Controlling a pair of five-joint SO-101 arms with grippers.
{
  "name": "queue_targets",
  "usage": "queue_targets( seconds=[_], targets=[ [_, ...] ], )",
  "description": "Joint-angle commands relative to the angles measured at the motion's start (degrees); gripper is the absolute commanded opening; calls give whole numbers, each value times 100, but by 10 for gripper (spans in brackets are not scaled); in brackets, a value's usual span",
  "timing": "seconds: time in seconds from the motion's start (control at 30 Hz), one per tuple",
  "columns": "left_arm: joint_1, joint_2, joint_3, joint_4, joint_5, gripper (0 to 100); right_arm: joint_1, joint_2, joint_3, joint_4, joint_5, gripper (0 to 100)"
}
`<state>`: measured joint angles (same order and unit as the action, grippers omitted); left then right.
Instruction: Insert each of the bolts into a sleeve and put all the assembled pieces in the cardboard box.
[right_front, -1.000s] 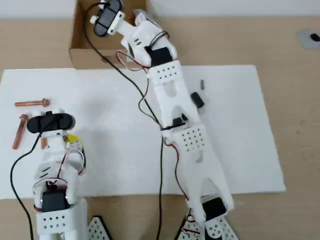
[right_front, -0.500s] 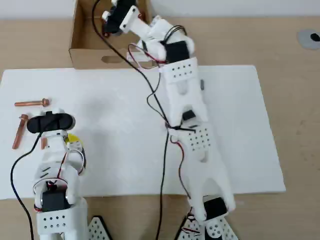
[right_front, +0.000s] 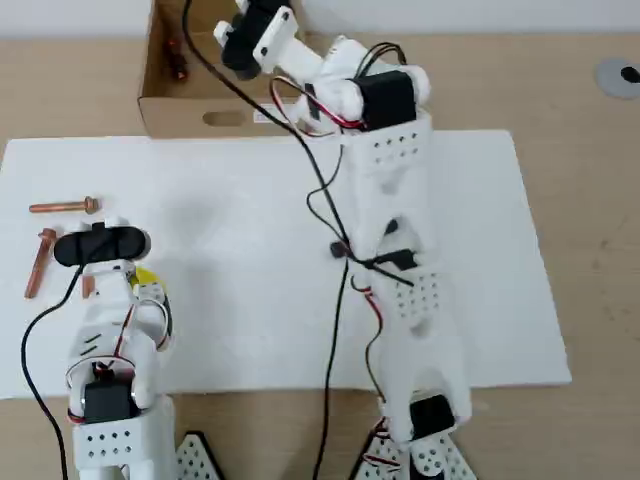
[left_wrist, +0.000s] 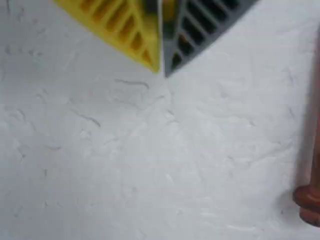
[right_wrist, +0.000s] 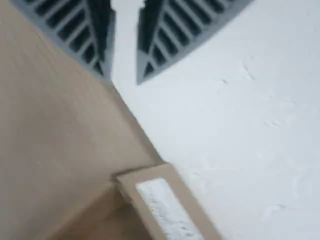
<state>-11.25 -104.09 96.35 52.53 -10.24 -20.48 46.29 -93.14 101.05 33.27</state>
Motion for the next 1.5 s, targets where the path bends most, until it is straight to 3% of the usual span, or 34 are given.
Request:
queue_targets(
  seconds=[0.0, 0.2, 0.7, 1.0, 1.3, 1.47],
  targets=[
    [-18, -40, 62, -9, -35, 2, 259, -532, -224, 149, -35, 44],
    [-9, -40, 62, -9, -35, 2, 681, -1288, 840, 158, -492, 44],
    [-9, -40, 62, -18, -44, 4, 796, -5305, 6712, 141, -1960, 45],
    [-9, -40, 62, -18, -44, 3, 796, -5851, 8303, -70, -2725, 45],
    [-9, -40, 62, -18, -35, 3, 796, -5815, 9332, -519, -5354, 44],
    [-9, -40, 62, 0, -35, 3, 787, -5692, 9903, -774, -6136, 46]
  ],
)
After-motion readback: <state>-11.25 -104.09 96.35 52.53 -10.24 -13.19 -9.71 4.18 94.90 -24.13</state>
